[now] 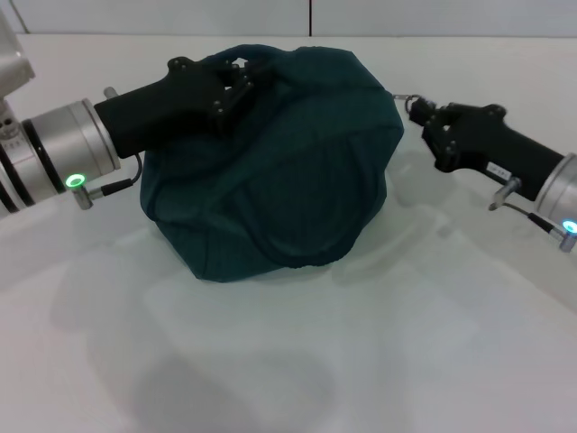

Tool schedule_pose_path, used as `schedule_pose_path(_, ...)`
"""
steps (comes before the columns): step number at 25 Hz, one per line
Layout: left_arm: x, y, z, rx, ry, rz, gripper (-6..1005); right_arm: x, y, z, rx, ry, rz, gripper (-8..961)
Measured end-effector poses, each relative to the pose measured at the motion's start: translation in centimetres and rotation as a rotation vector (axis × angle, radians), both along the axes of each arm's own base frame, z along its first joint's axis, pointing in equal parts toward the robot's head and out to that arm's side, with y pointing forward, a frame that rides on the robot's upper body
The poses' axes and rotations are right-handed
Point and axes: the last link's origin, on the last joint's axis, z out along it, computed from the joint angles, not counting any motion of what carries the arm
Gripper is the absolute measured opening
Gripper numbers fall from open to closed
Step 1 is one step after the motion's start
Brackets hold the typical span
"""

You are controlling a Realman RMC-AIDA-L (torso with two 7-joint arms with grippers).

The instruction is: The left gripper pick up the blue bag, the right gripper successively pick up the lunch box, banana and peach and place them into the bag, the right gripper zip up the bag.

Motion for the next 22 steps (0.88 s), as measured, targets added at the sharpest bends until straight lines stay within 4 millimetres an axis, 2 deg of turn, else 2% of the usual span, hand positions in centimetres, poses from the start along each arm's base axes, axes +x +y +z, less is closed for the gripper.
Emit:
schedule_pose_path(8,-1.1,-0.7,-0.3,0.066,-0.114,0.065,111,-0.3,-0.4,1.3,0.077,0.05,0.049,22)
schedule_pose_path(11,-1.4,-1.2,-0.8,0.1,-0.132,0.061,112,-0.6,-0.9,1.9,0.111,0.086,0.097,144)
schedule_pose_path(15,-1.6,-2.9,-0.5,0.137,-0.188,0.009,259,-1.3,-1.4,2.4,0.119,0.124,0.149,276)
schedule_pose_path(19,-1.8,-5.1,0.0,0.213,-0.211,-0.097,436,-3.0,-2.3,2.7,0.088,0.182,0.272,378)
schedule_pose_path(21,-1.9,-6.1,0.0,0.233,-0.219,-0.134,530,-4.4,-2.7,2.5,0.034,0.195,0.348,376)
schedule_pose_path(22,-2.0,-6.6,-0.1,0.239,-0.222,-0.14,546,-4.9,-2.8,2.3,-0.006,0.191,0.379,374)
